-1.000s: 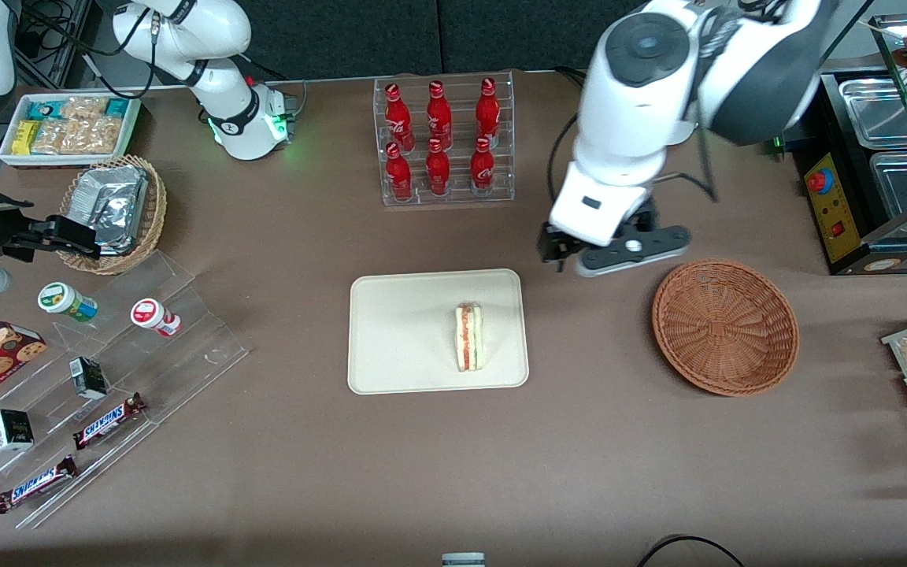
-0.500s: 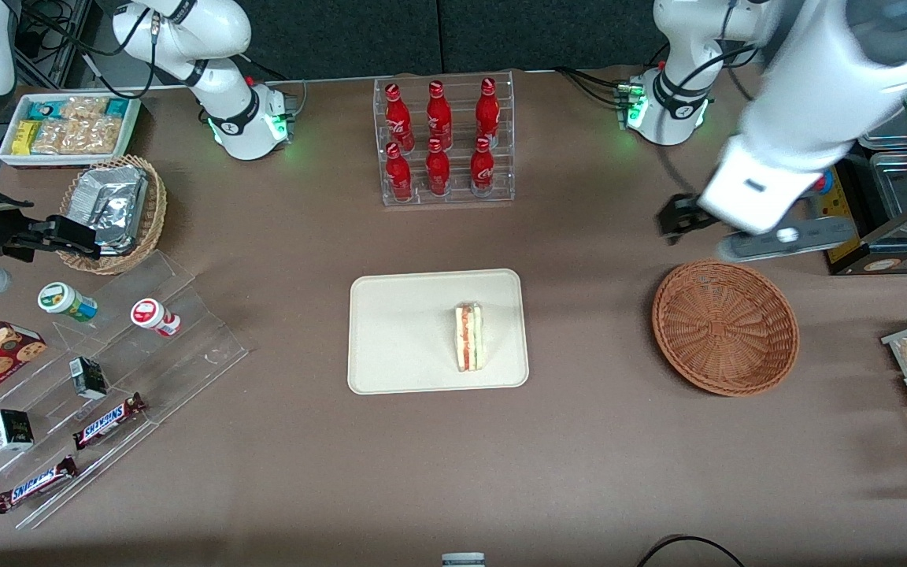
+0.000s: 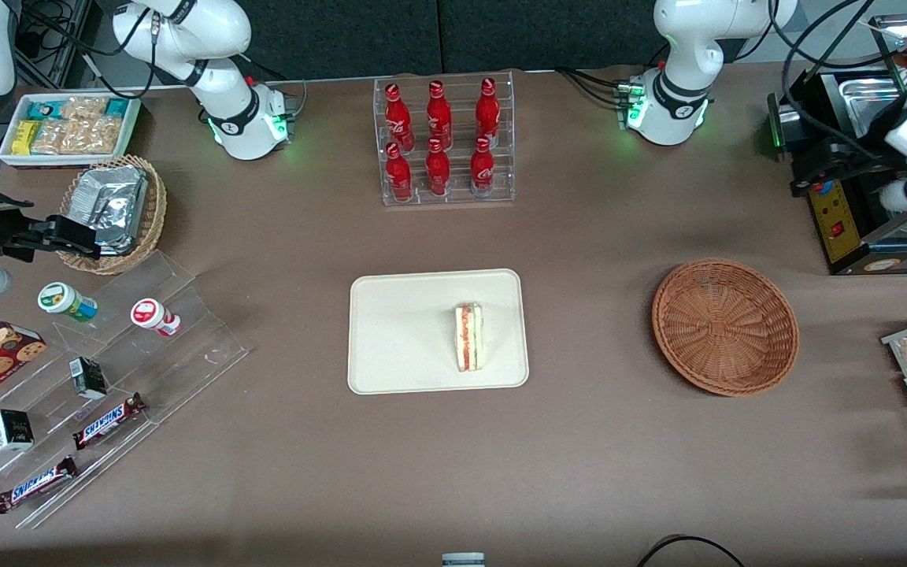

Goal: Place sandwich from basket to tray

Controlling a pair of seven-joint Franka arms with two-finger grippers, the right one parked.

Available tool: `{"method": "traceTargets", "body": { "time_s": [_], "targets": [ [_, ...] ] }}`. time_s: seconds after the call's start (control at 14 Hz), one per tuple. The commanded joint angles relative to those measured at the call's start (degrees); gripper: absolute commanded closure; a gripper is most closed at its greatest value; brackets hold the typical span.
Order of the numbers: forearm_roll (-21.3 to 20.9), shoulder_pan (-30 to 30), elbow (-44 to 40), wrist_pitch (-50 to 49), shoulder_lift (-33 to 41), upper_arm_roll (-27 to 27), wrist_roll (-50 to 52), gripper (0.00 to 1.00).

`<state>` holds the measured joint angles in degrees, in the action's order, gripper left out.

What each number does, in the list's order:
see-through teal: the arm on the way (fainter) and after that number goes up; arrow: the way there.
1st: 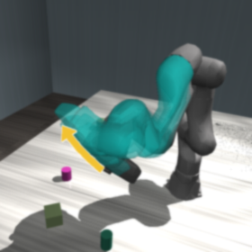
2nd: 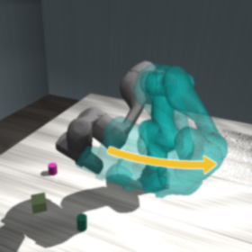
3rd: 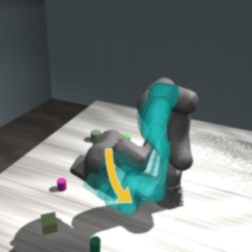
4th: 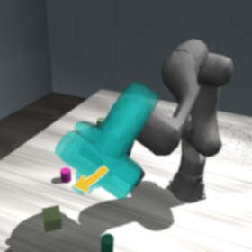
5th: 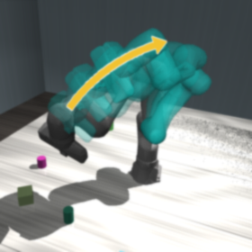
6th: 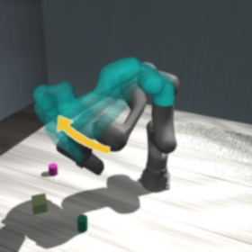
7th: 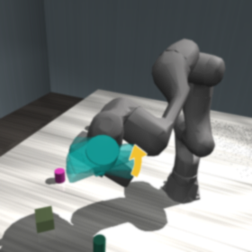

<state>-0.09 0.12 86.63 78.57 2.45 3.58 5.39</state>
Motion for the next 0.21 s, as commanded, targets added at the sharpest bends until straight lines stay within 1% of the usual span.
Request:
{"method": "traceTargets", "body": {
  "time_s": [0.0,0.14],
  "targets": [
    [0.35,-1.08,1.0,-0.34,0.54,0.2,-0.91,0.0],
    [0.35,-1.26,1.0,0.01,0.45,0.2,-0.91,0.0]
  ]
}}
